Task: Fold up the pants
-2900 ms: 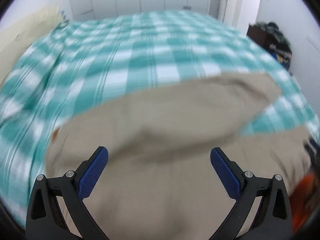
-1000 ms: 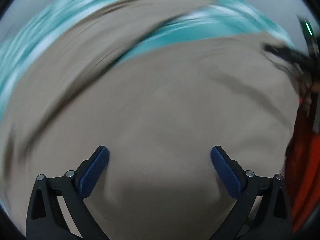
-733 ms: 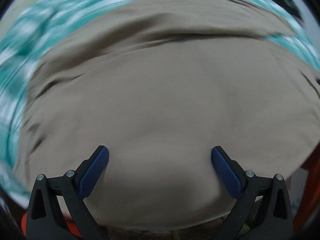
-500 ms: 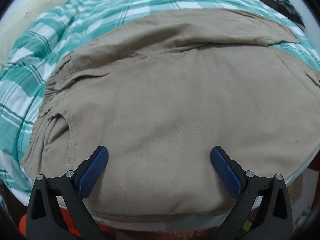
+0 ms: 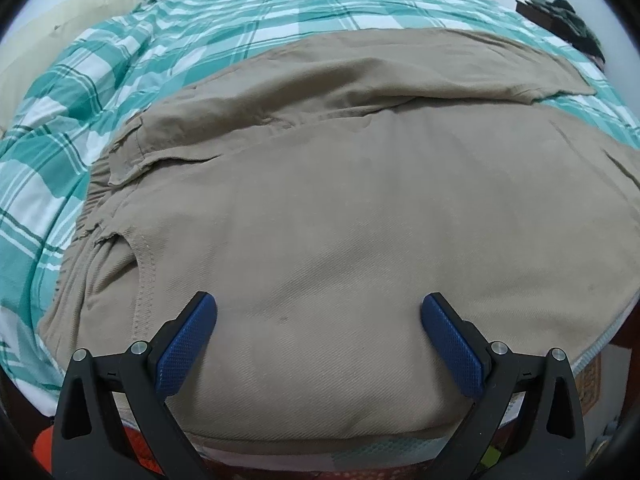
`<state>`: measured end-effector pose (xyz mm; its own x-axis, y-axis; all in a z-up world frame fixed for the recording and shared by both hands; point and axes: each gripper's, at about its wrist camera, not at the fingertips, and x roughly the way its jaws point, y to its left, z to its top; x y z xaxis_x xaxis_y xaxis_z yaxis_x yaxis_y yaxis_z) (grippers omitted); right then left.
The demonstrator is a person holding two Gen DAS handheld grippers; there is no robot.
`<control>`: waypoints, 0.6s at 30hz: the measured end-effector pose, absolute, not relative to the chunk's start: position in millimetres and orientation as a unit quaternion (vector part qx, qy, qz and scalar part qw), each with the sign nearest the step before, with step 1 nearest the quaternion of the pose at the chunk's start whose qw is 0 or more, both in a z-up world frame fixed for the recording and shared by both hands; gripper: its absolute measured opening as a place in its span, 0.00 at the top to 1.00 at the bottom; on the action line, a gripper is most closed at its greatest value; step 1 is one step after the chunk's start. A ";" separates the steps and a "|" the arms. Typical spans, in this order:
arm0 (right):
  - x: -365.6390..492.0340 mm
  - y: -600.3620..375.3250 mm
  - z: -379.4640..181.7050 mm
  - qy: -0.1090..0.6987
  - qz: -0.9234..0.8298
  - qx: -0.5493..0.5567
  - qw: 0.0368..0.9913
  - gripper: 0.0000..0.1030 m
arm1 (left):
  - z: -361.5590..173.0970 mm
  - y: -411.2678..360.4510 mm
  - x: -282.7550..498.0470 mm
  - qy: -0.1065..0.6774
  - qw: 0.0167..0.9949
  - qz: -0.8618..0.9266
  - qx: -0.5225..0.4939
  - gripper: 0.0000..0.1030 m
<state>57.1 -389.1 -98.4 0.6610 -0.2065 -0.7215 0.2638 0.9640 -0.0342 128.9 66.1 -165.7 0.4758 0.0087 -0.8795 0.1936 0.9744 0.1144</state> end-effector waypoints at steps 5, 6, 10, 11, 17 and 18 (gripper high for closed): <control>67.5 -363.5 -149.8 0.484 -0.053 0.008 0.874 0.02 | -166.5 65.0 130.2 0.512 0.852 -0.050 0.100 0.00; 65.7 -366.0 -151.4 0.476 -0.049 0.014 0.878 0.01 | -166.9 64.8 130.3 0.512 0.851 -0.049 0.101 0.00; 66.8 -370.2 -151.5 0.478 -0.039 0.027 0.877 0.00 | -168.2 64.0 130.2 0.511 0.852 -0.044 0.105 0.00; 66.3 -369.4 -151.5 0.477 -0.040 0.024 0.878 0.00 | -168.6 63.6 130.3 0.510 0.853 -0.043 0.106 0.00; 66.1 -369.5 -152.4 0.474 -0.040 0.021 0.880 0.00 | -170.2 62.4 129.9 0.507 0.854 -0.037 0.110 0.00; 67.9 -370.1 -152.5 0.474 -0.040 0.021 0.880 0.00 | -170.3 62.4 129.8 0.507 0.854 -0.036 0.110 0.00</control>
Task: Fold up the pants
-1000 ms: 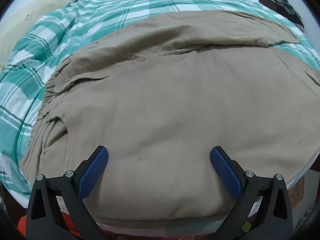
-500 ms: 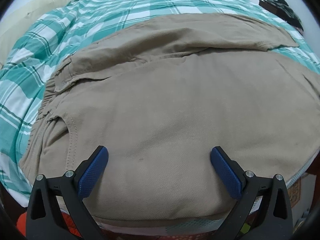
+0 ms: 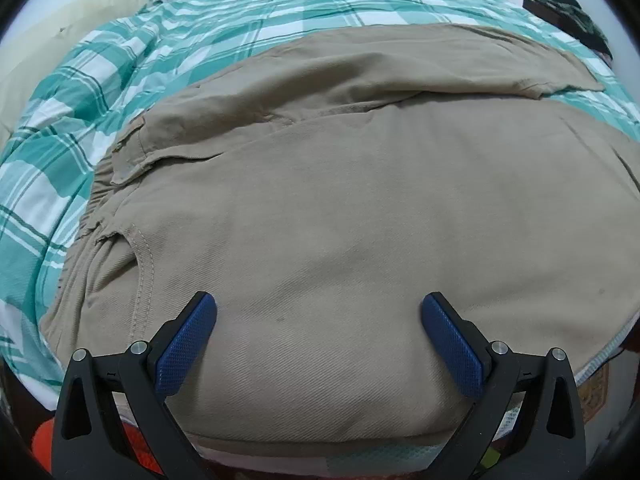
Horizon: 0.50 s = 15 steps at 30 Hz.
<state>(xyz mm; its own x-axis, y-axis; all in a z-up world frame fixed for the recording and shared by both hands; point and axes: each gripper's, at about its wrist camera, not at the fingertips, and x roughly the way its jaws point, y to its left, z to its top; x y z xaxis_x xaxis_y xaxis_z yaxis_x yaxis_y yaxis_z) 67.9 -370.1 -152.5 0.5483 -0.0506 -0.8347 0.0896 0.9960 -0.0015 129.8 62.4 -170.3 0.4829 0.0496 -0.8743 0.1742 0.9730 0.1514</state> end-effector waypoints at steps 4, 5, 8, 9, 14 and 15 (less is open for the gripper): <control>69.1 -369.7 -149.4 0.479 -0.040 0.015 0.877 0.00 | -170.4 63.2 129.7 0.507 0.854 -0.037 0.111 0.00; 69.7 -370.3 -146.9 0.481 -0.042 0.013 0.876 0.01 | -170.5 62.6 129.5 0.507 0.854 -0.036 0.111 0.00; 66.1 -387.3 -135.6 0.472 -0.057 0.046 0.879 0.01 | -170.9 62.3 129.6 0.507 0.854 -0.037 0.112 0.01; 62.9 -399.7 -134.4 0.470 -0.070 0.068 0.877 0.01 | -171.1 62.2 130.0 0.507 0.854 -0.037 0.112 0.00; 48.2 -446.8 -128.1 0.444 -0.138 0.145 0.874 0.01 | -171.3 62.1 131.2 0.514 0.849 -0.038 0.115 0.00; 47.4 -446.2 -125.8 0.440 -0.138 0.142 0.876 0.01 | -171.3 62.3 131.3 0.515 0.849 -0.039 0.115 0.00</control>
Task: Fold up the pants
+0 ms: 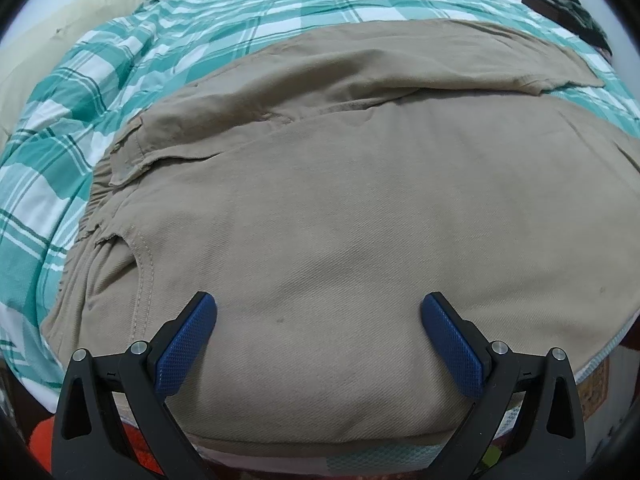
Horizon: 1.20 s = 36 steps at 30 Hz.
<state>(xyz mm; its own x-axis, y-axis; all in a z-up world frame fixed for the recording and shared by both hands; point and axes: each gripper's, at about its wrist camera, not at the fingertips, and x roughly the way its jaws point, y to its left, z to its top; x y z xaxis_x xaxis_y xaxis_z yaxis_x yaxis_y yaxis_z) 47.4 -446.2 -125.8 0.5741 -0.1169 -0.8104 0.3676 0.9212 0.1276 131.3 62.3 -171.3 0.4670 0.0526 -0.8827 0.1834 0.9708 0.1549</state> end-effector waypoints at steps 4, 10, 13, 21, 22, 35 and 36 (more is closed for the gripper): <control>42.7 -428.0 -109.6 0.411 -0.149 0.089 0.895 0.01 | -170.8 62.9 130.2 0.512 0.850 -0.038 0.114 0.00; 49.0 -409.6 -111.2 0.422 -0.119 0.046 0.898 0.01 | -163.7 65.5 132.3 0.526 0.844 -0.028 0.098 0.01; 61.2 -408.7 -146.8 0.485 -0.125 0.035 0.865 0.00 | -133.9 80.0 128.2 0.515 0.855 -0.033 0.042 0.01; 61.0 -407.4 -146.3 0.476 -0.123 0.032 0.870 0.00 | -68.7 79.1 250.3 0.448 0.894 -0.014 -0.008 0.01; 60.9 -408.3 -148.2 0.476 -0.122 0.032 0.870 0.00 | -72.8 72.4 268.7 0.443 0.897 -0.001 0.008 0.01; 60.5 -414.3 -150.3 0.473 -0.109 0.030 0.874 0.00 | -167.2 77.0 267.2 0.545 0.829 0.030 0.124 0.02; 60.9 -414.6 -150.7 0.473 -0.107 0.030 0.874 0.00 | -156.9 78.6 261.9 0.533 0.837 0.029 0.120 0.02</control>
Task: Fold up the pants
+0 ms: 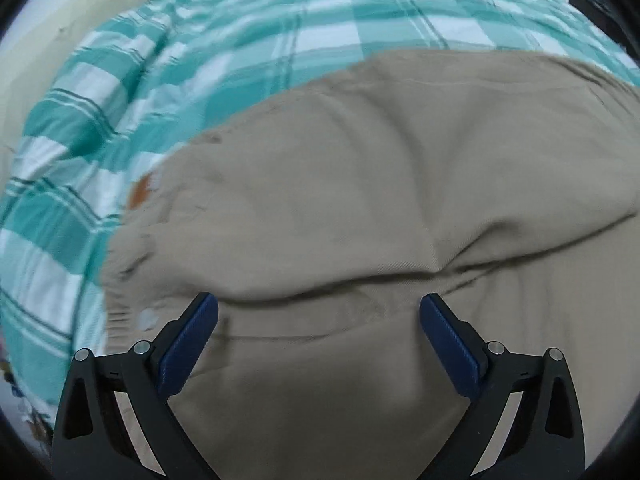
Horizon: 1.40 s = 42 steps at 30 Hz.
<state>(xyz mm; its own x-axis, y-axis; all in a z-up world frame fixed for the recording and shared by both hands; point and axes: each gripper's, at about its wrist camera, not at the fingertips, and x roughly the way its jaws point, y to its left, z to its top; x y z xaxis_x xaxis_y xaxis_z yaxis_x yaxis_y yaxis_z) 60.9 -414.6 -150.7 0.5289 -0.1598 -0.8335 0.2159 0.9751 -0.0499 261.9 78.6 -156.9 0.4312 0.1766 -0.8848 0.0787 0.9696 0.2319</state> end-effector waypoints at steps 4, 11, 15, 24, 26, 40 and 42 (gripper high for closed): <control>63.0 -413.9 -151.2 0.475 -0.112 0.029 0.872 0.00 | -132.9 72.6 273.2 0.496 0.866 0.019 0.056 0.02; 64.9 -413.3 -150.1 0.478 -0.117 0.030 0.870 0.00 | -205.5 35.9 316.8 0.525 0.848 0.024 0.066 0.01; 68.3 -414.9 -135.8 0.505 -0.114 0.037 0.855 0.01 | -208.3 39.7 304.2 0.487 0.872 0.020 0.051 0.01; 217.1 -372.6 -48.0 0.431 0.065 0.039 0.899 0.01 | -207.9 38.4 301.0 0.470 0.881 0.024 0.053 0.01; 267.1 -354.1 -62.2 0.434 0.104 0.010 0.895 0.01 | -208.0 37.7 300.4 0.470 0.881 0.023 0.052 0.01; 341.1 -573.3 -144.0 0.485 -0.087 -0.012 0.870 0.13 | -211.4 39.3 303.1 0.461 0.886 0.022 0.041 0.01; 324.7 -626.3 -131.3 0.481 -0.166 0.021 0.861 0.13 | -211.6 39.4 303.0 0.460 0.887 0.022 0.041 0.01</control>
